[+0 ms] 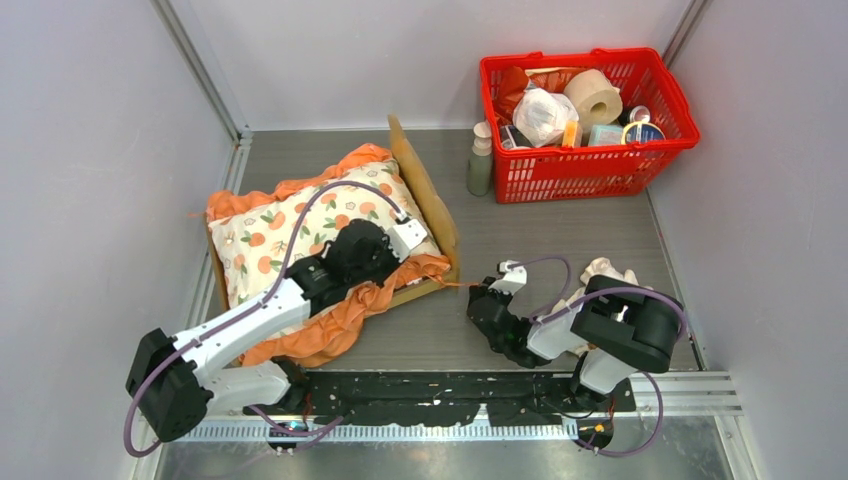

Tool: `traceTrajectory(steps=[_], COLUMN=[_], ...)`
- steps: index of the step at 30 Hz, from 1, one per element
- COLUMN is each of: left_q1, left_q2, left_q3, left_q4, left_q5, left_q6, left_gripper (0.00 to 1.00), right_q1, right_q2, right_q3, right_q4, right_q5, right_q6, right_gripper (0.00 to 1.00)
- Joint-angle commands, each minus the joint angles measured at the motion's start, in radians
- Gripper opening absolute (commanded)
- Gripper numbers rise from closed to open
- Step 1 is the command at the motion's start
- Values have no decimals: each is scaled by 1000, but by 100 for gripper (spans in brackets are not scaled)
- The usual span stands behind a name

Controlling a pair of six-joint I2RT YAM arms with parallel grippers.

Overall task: Set up the pet bed
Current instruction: Tie the ropes to the bed frame.

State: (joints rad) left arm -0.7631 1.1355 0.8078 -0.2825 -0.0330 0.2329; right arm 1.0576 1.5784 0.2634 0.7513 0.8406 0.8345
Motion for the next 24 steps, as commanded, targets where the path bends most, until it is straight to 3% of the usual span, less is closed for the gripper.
traceTrajectory(steps=[1,7,11,16,19,22,23,24], left_q1=[19,28,34,41,40,41,41,41], left_q2=[-60,-112,-105,-117,-113,-108,-110,-111], left_q3=[36,21,23,11,14,14,12,8], left_q4=[7,24,4,0,9,-3,-8,-11], left_q5=[-92,-67,-91,-104,-51,87,127,168], left_q6=[-16,-23,-25,-29,-31,-15,-15,-17], left_gripper=[0,0,0,0,0,0,3,13], right_q1=[-8,-6,-7,-9,-8,-8,-8,-7], right_q2=[8,-46,31,67,57,57,62,62], right_q3=[-39,-88,-73,-80,-80,-98,-112,-119], right_q4=[-95,-114,11,45,83,171,226,247], right_q5=[56,93,82,79,70,32,22,4], right_q6=[74,112,16,-4,-61,-104,-131,-134], right_gripper=[5,5,5,5,5,6,10,14])
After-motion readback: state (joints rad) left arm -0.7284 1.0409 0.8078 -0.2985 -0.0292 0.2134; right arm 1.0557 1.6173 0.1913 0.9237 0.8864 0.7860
